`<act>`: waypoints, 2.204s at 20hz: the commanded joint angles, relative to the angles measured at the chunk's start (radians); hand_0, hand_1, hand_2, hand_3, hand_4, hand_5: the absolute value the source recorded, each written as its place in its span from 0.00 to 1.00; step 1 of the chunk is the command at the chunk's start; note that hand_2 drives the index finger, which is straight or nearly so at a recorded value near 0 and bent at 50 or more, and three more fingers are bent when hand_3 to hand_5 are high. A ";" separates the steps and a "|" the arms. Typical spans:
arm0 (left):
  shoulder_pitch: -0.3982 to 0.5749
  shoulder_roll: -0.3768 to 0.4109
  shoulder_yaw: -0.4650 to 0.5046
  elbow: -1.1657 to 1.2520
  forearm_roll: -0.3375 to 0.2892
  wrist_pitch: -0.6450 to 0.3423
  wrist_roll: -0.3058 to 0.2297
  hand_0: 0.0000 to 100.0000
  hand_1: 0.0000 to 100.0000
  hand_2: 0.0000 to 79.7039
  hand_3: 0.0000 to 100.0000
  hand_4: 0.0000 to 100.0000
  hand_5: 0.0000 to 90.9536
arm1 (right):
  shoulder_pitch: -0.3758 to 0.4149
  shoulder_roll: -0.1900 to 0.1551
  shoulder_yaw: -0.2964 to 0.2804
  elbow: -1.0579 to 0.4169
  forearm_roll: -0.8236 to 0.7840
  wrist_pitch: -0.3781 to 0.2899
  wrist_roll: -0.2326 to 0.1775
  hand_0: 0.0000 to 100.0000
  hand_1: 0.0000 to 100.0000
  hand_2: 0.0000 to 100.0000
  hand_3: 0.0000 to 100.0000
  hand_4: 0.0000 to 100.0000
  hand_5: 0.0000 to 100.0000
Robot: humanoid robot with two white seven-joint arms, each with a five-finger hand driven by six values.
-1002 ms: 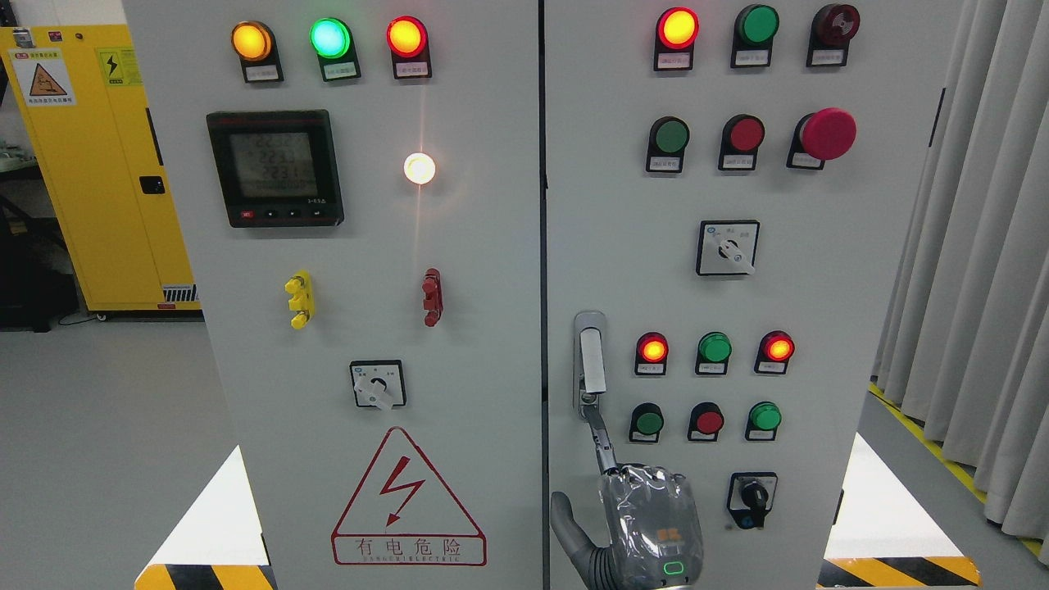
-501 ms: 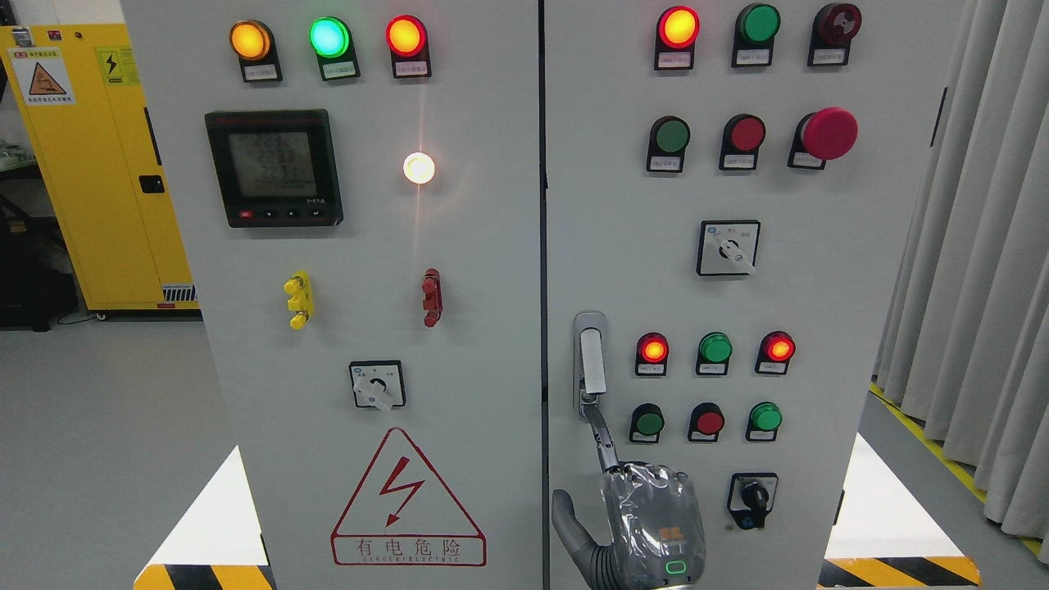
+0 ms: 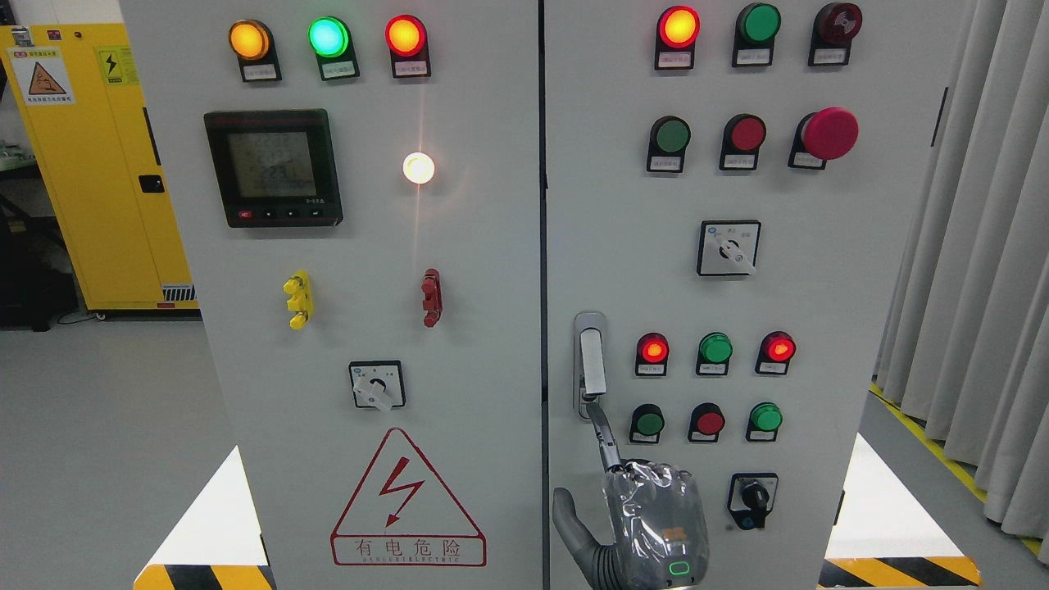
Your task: Release door handle
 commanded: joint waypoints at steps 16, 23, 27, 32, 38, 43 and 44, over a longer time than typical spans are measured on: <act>0.000 0.000 0.000 -0.012 0.000 -0.001 0.000 0.12 0.56 0.00 0.00 0.00 0.00 | 0.079 -0.006 -0.012 -0.249 -0.002 -0.034 0.092 0.74 0.44 0.82 1.00 1.00 1.00; 0.000 0.000 0.000 -0.012 0.000 -0.001 0.000 0.12 0.56 0.00 0.00 0.00 0.00 | 0.059 -0.004 -0.012 -0.271 -0.004 -0.067 0.147 0.46 0.34 0.95 1.00 1.00 1.00; 0.000 0.000 0.000 -0.012 0.000 -0.001 0.000 0.12 0.56 0.00 0.00 0.00 0.00 | 0.031 -0.003 -0.010 -0.268 -0.002 -0.065 0.167 0.40 0.27 0.97 1.00 1.00 1.00; 0.000 0.000 0.000 -0.012 0.000 -0.001 0.000 0.12 0.56 0.00 0.00 0.00 0.00 | -0.003 -0.004 -0.012 -0.240 0.005 -0.060 0.187 0.37 0.26 0.99 1.00 1.00 1.00; 0.000 0.000 0.000 -0.012 0.000 -0.001 0.000 0.12 0.56 0.00 0.00 0.00 0.00 | -0.069 -0.004 -0.041 -0.211 0.048 -0.056 0.187 0.32 0.25 0.99 1.00 1.00 1.00; 0.000 0.000 0.000 -0.012 0.000 -0.001 0.000 0.12 0.56 0.00 0.00 0.00 0.00 | -0.089 -0.004 -0.072 -0.187 0.050 -0.054 0.185 0.31 0.27 0.99 1.00 1.00 1.00; 0.000 0.000 0.000 -0.012 0.000 -0.001 0.000 0.12 0.56 0.00 0.00 0.00 0.00 | -0.098 -0.004 -0.072 -0.184 0.051 -0.054 0.187 0.30 0.27 0.99 1.00 1.00 1.00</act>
